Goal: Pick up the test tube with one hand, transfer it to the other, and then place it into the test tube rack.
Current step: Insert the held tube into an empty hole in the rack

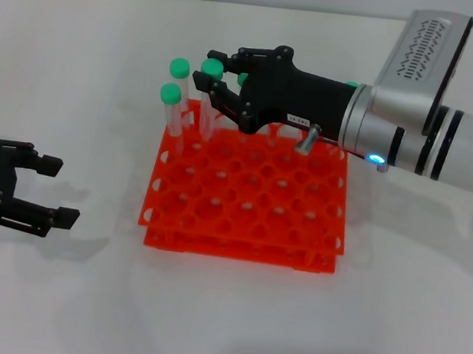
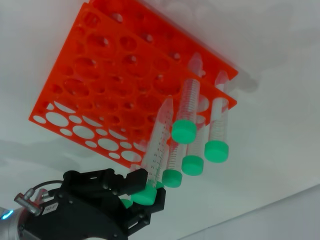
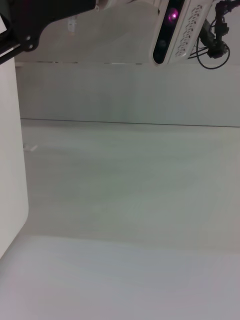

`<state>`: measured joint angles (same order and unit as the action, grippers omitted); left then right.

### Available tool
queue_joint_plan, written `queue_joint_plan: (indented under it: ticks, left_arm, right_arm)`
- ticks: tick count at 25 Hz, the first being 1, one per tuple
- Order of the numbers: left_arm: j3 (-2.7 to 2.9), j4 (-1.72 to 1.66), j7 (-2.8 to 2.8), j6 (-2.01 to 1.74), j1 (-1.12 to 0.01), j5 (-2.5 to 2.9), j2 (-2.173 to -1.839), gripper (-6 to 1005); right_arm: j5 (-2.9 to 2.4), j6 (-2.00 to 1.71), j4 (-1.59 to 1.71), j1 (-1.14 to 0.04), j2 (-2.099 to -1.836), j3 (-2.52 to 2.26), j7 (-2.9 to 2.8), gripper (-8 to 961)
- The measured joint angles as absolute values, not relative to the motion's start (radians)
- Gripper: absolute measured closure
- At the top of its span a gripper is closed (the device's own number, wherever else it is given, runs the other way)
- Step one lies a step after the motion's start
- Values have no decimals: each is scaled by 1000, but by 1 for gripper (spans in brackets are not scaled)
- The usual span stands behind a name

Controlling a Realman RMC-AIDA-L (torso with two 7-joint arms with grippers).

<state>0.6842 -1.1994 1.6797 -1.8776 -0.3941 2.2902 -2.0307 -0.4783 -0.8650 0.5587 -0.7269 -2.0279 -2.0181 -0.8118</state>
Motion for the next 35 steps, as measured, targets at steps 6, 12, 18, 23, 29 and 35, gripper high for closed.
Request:
queue_joint_plan:
  ticks: [6, 12, 18, 23, 29, 35]
  left_arm:
    - [684, -1199, 1681, -1878, -394, 2290, -2031, 119]
    - [686, -1199, 1681, -1878, -400, 2290, -2031, 119]
    - [692, -1200, 1681, -1878, -402, 2290, -2031, 119]
    - [695, -1200, 1681, -1876, -402, 2290, -2031, 119]
    - [695, -1200, 1681, -1876, -401, 2292, -2031, 119]
    - [695, -1200, 1681, -1876, -401, 2293, -2031, 119]
  right_arm:
    - [-479, -864, 567, -729, -2028, -2021, -817, 685]
    - [-479, -848, 568, -729, -2028, -2022, -817, 686]
    - [-479, -837, 567, -729, -2028, -2025, -818, 687]
    - [-479, -835, 564, -729, -2028, -2025, -844, 687]
    - [-479, -834, 562, -730, -2028, -2025, -857, 687]
    - [-479, -828, 556, -731, -2028, -2025, -867, 687]
